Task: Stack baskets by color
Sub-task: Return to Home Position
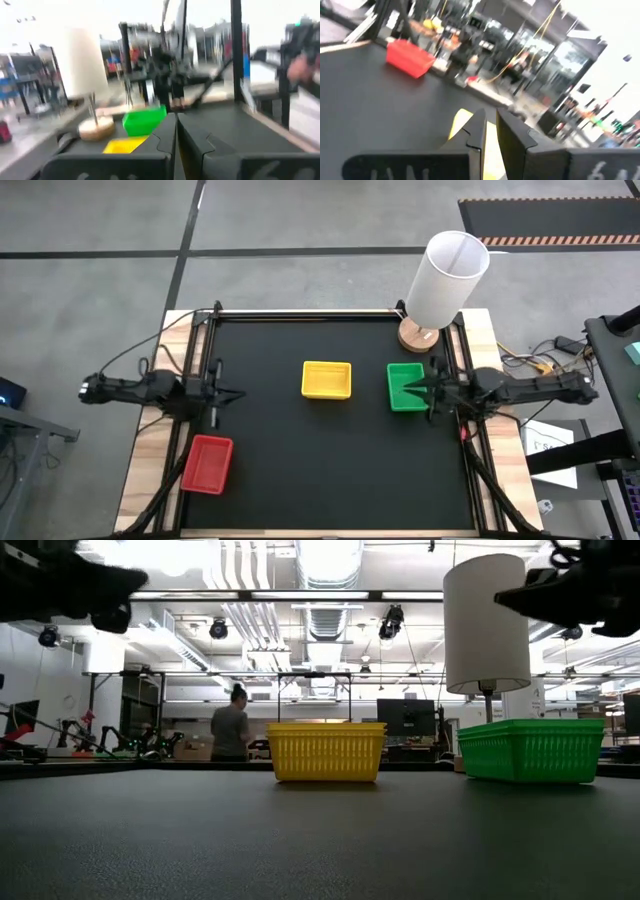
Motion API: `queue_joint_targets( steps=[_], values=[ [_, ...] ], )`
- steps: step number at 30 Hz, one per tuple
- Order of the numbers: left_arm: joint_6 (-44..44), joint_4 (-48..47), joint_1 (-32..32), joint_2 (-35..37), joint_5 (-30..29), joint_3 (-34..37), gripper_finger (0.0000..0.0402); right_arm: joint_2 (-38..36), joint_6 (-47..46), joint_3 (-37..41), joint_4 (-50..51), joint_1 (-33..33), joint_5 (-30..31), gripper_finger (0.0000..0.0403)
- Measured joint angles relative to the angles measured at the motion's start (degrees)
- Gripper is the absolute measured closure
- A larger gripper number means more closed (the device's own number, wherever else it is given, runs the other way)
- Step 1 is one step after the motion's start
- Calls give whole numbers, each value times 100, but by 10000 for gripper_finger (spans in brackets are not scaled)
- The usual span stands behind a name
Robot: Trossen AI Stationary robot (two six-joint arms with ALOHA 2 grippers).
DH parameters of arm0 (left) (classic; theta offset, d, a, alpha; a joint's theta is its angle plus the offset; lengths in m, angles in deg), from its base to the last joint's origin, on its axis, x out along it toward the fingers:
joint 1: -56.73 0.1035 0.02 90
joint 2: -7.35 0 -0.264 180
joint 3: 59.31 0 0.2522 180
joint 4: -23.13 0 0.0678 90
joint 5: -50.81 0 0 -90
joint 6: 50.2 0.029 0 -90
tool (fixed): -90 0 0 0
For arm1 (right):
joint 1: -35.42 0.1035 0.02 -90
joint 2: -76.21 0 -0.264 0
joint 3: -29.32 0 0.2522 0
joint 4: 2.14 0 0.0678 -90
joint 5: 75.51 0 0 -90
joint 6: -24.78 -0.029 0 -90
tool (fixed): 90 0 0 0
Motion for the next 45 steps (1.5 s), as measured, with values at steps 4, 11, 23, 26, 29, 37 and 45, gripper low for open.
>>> queue_joint_targets(
  steps=[4, 11, 23, 26, 29, 37, 45],
  values=[
    [4, 230, 0, 562, 10, 318, 402, -600, 235, 174, 21, -60, -51, 369],
    [165, 630, 0, 137, 219, 510, 402, -1137, -46, 499, 131, -82, -464, 369],
    [111, 637, 0, -217, 197, 518, 402, -864, -606, 670, 169, -84, -471, 369],
    [111, 636, 0, -293, 197, 520, 402, -867, -1062, 670, 309, -84, -454, 369],
    [112, 633, 0, -373, 196, 523, 402, -858, -1808, 670, 362, -84, -455, 369],
    [114, 635, 0, -555, 197, 529, 402, -859, -2920, 672, 368, -84, -451, 369],
    [116, 634, 0, -704, 197, 534, 402, -859, -2964, 674, 368, -84, -451, 369]
  ],
)
